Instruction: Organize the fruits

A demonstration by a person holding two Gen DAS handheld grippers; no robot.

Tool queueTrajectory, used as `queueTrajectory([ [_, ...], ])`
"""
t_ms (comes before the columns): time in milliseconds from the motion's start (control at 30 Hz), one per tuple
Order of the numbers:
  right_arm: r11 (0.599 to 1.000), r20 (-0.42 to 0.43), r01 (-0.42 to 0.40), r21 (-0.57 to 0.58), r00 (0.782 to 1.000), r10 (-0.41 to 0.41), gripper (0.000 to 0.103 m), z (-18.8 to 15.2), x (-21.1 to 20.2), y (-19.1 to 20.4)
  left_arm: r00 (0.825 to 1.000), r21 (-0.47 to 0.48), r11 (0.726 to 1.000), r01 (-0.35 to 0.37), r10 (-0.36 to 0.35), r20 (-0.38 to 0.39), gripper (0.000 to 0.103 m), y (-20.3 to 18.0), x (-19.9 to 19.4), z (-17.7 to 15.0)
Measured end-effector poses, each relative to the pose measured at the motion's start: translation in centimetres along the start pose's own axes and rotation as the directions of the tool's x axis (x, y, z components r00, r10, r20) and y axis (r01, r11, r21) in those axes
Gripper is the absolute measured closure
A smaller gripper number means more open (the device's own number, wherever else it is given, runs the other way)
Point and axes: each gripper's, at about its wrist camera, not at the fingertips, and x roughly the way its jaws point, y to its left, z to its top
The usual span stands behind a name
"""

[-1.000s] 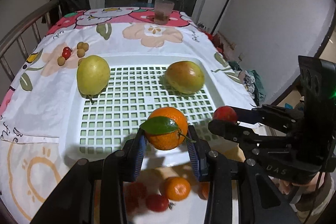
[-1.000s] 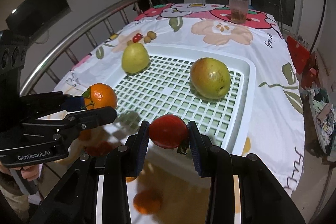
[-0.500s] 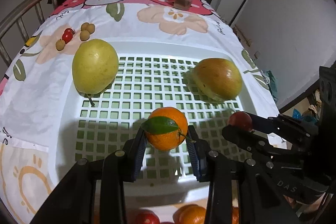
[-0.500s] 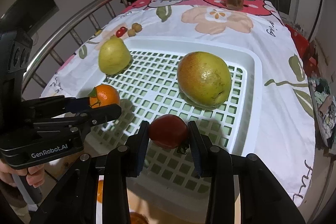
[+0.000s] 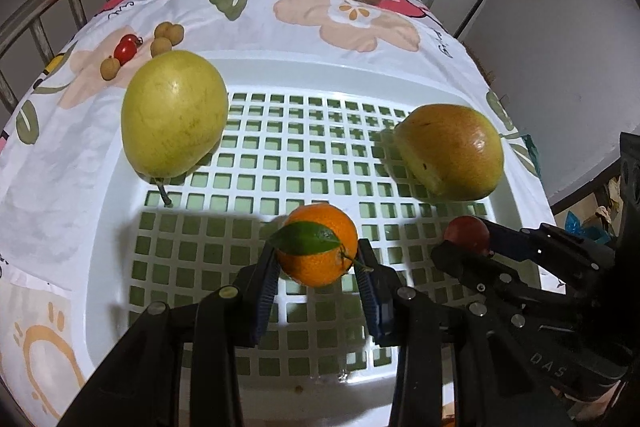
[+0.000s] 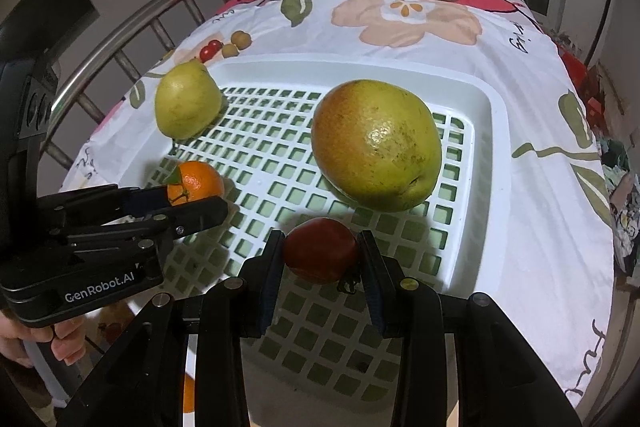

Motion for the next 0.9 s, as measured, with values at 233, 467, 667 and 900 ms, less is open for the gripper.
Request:
queueTrajectory([
  [233, 0.999, 0.005, 0.036, -0.027, 0.999, -0.036, 0.066, -0.1, 0.7, 0.1, 1.0, 0.024, 0.999, -0.024, 0.023, 0.017, 0.063, -0.4, 0.4, -0.2],
  [467, 1.0, 0.061, -0.005, -0.008, 0.998, 0.005, 0.029, -0.4, -1.1, -0.1, 0.998, -0.029, 0.999, 0.038, -0.036, 0.055, 0.032, 0.7, -1.3, 0.1],
  [667, 0.998, 0.16, -0.068, 0.019, 0.985, 0.064, 0.02, -0.6, -5.4, -0.1, 0.985, -0.046, 0.995, 0.088, -0.08, 0.15, 0.021, 1.8, -5.7, 0.5],
  [900, 0.995, 0.288, -0.098, 0.021, 0.954, 0.088, 0.014, -1.3, -11.0, 0.3, 0.953, 0.01, 0.998, 0.067, -0.067, 0.297, 0.013, 1.7, -11.8, -0.6],
])
